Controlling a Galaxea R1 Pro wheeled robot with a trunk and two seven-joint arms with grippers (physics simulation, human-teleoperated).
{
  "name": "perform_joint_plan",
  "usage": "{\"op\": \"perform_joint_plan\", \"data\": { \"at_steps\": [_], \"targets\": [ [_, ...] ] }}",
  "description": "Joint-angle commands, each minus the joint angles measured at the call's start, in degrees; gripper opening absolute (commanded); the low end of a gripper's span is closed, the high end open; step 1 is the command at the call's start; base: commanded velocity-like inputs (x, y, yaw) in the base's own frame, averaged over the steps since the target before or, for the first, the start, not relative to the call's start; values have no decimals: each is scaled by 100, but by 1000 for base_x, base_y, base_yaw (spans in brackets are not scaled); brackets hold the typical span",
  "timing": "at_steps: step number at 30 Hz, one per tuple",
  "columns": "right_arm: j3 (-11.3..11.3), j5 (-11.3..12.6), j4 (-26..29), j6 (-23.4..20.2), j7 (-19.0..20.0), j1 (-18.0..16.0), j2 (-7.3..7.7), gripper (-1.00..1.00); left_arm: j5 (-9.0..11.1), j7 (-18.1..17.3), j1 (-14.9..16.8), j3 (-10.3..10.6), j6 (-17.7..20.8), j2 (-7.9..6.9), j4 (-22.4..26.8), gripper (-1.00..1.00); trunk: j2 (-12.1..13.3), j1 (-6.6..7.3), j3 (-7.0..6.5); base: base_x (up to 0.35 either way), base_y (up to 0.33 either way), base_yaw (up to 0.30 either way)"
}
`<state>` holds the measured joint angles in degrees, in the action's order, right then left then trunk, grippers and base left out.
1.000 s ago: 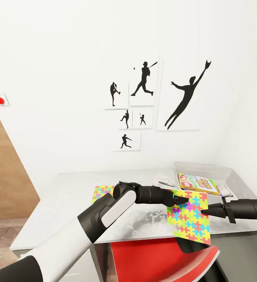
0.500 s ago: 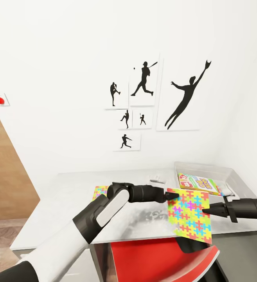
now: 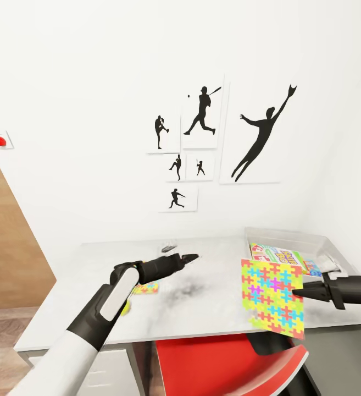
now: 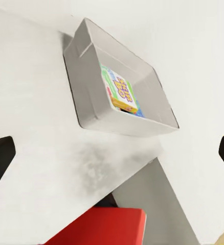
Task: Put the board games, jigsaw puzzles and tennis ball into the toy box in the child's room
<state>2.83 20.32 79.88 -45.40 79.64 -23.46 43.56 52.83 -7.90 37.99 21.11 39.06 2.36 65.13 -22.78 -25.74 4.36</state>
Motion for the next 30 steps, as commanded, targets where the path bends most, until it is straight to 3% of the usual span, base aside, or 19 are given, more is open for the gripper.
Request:
{"op": "perform_joint_plan", "data": {
  "at_steps": [1,3,6,7,10,11,14,15,17,18,22,23,25,26,29,30],
  "targets": [
    [17,61,-32,-55,5,-10,25,-100,6,-10,-38,-113,17,-42,0,100,-13,-4,13,0,0,0],
    [66,94,-81,-69,3,-15,41,-100,7,-8,-83,-212,-1,-79,0,100,-13,-4,13,0,0,0],
    [455,153,-370,-253,-14,-46,47,-100,9,-14,-289,-492,-129,-154,29,100,-13,-4,13,0,0,0],
    [455,153,-370,-253,-14,-46,47,-100,9,-14,-289,-492,-129,-154,29,100,-13,-4,13,0,0,0],
    [1112,181,-943,-768,-110,-117,53,-100,23,-41,-684,-713,-334,-192,254,100,-13,-4,13,0,0,0],
    [1112,181,-943,-768,-110,-117,53,-100,23,-41,-684,-713,-334,-192,254,100,-13,-4,13,0,0,0],
    [1582,212,-1476,-1270,-301,-536,70,-100,22,-53,-1231,-838,-494,-212,769,100,-13,-4,13,0,0,0],
    [1582,212,-1476,-1270,-301,-536,70,-100,22,-53,-1231,-838,-494,-212,769,100,-13,-4,13,0,0,0],
    [1757,227,-1802,-1444,-471,-1014,45,-100,23,-56,-1612,-885,-558,-219,1173,100,-13,-4,13,0,0,0],
    [1757,227,-1802,-1444,-471,-1014,45,-100,23,-56,-1612,-885,-558,-219,1173,100,-13,-4,13,0,0,0],
    [1908,218,-2921,-1460,-1099,-2048,-138,-100,-11,-44,-2122,-854,-649,-186,1675,100,-13,-4,13,0,0,0],
    [1908,218,-2921,-1460,-1099,-2048,-138,-100,-11,-44,-2122,-854,-649,-186,1675,100,-13,-4,13,0,0,0],
    [1931,210,-3526,-1460,-1550,-2599,-287,-100,-117,-41,-2260,-780,-697,-169,1789,100,-13,-4,13,0,0,0],
    [1931,210,-3526,-1460,-1550,-2599,-287,-100,-117,-41,-2260,-780,-697,-169,1789,100,-13,-4,13,0,0,0],
    [1944,205,-4193,-1460,-2297,-3398,-467,-100,-363,-33,-2381,-644,-766,-148,1885,100,-13,-4,13,0,0,0],
    [1944,205,-4193,-1460,-2297,-3398,-467,-100,-363,-33,-2381,-644,-766,-148,1885,100,-13,-4,13,0,0,0]
  ]
}}
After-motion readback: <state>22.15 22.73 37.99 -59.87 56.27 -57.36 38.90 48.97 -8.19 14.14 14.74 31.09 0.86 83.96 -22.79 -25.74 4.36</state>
